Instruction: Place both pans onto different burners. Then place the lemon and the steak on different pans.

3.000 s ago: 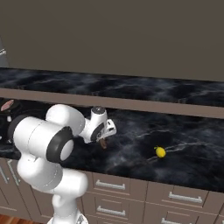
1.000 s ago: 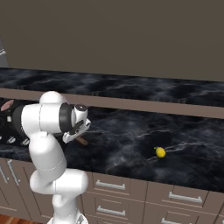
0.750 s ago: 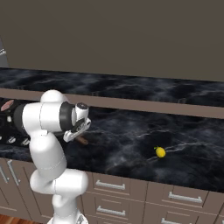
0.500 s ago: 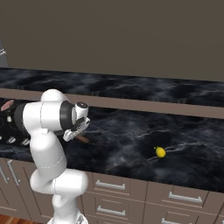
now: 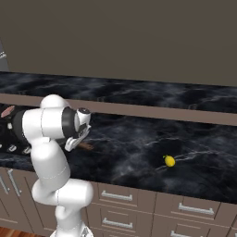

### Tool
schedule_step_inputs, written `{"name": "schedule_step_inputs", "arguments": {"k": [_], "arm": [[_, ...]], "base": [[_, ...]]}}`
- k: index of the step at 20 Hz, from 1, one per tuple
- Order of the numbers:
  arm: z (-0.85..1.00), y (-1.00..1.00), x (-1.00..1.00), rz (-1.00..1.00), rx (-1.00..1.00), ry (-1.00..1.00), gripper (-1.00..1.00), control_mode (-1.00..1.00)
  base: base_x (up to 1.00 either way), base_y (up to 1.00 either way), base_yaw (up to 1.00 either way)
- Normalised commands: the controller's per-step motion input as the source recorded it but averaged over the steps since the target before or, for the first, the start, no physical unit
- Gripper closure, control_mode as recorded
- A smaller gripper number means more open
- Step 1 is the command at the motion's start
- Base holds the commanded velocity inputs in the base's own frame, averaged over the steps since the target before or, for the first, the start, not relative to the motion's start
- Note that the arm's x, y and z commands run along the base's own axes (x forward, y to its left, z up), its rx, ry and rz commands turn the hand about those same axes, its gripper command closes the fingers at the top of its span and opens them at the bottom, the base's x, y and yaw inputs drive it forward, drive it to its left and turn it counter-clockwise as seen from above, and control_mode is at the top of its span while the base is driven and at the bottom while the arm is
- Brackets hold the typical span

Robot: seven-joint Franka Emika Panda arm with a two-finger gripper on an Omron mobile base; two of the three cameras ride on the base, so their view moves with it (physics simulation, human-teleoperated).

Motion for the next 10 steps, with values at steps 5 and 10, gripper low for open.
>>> {"name": "schedule_step_inputs", "arguments": {"k": [5,10], "arm": [[-0.25,0.25,-0.37,0.11,0.00,0.00,1.00,-1.00],[-0.28,0.16,-0.14,0.03,0.00,0.00,1.00,-1.00]], "base": [[0.00,0.00,0.00],[0.00,0.00,0.00]]}}
